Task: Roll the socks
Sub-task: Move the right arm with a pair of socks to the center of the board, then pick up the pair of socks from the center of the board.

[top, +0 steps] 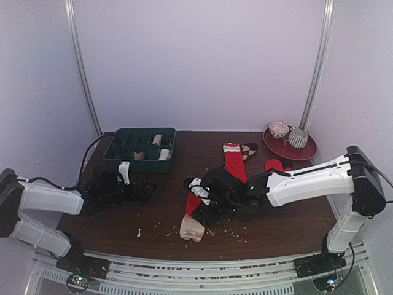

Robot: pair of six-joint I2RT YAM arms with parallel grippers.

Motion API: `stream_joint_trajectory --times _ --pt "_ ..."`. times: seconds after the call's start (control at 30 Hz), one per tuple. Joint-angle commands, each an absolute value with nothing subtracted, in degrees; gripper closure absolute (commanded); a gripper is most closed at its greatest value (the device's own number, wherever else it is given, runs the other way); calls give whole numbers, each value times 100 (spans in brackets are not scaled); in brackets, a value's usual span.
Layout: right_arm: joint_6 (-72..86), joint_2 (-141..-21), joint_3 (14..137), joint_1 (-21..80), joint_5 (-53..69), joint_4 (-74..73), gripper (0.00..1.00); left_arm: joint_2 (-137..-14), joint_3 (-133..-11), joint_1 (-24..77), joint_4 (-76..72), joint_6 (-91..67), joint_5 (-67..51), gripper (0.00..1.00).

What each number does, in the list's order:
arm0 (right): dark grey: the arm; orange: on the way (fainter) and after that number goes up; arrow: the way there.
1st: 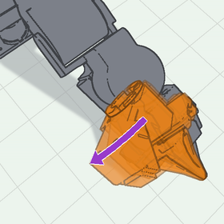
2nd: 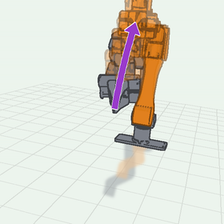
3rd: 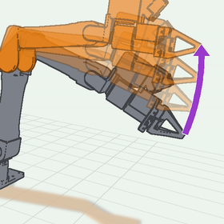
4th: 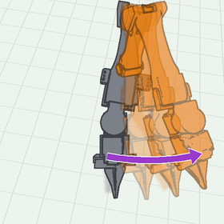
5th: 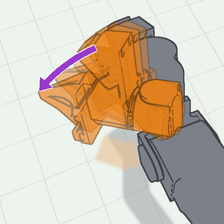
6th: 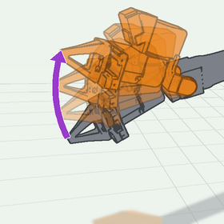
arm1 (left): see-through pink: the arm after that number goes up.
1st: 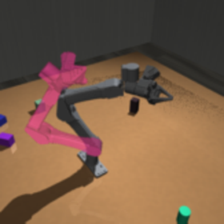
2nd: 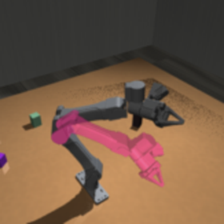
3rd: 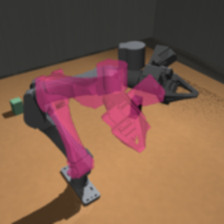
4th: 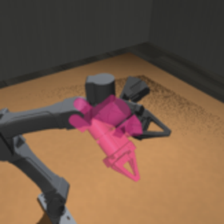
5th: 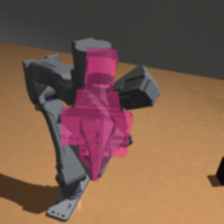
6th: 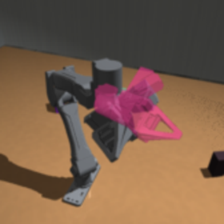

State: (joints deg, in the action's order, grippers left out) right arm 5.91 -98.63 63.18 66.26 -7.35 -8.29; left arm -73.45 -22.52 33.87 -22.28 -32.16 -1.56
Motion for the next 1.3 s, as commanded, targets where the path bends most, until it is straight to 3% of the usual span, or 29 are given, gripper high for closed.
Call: stream_joint_trajectory --times 0.0,0.2,0.33,0.43,0.63,0.77,1.27 --pt "566 -9480 6973 6684 -1958 -1898 0 -7474 -2674 3417 -2517 -2830 -675 2" --pt "1629 -9298 7734 6691 -4331 -2827 0 -7412 -2723 3408 -2493 -2847 -747 2" --pt "2104 -9423 8060 6692 -4653 -3720 0 -7272 -2796 3410 -2392 -2956 -669 2" --pt "2247 -9218 7630 6692 -4083 -3374 0 -7133 -2623 3416 -2793 -3137 -840 2" --pt "1994 -7997 5333 6714 -2057 -400 0 -7069 -2174 3799 -3211 -2989 -861 2" --pt "1722 -7531 4121 6934 -1441 1052 0 -6811 -2157 4029 -3063 -2714 -652 2" --pt "-695 -9401 4019 7403 -106 2388 3 -7199 -2355 4574 -2475 -2004 26 2"
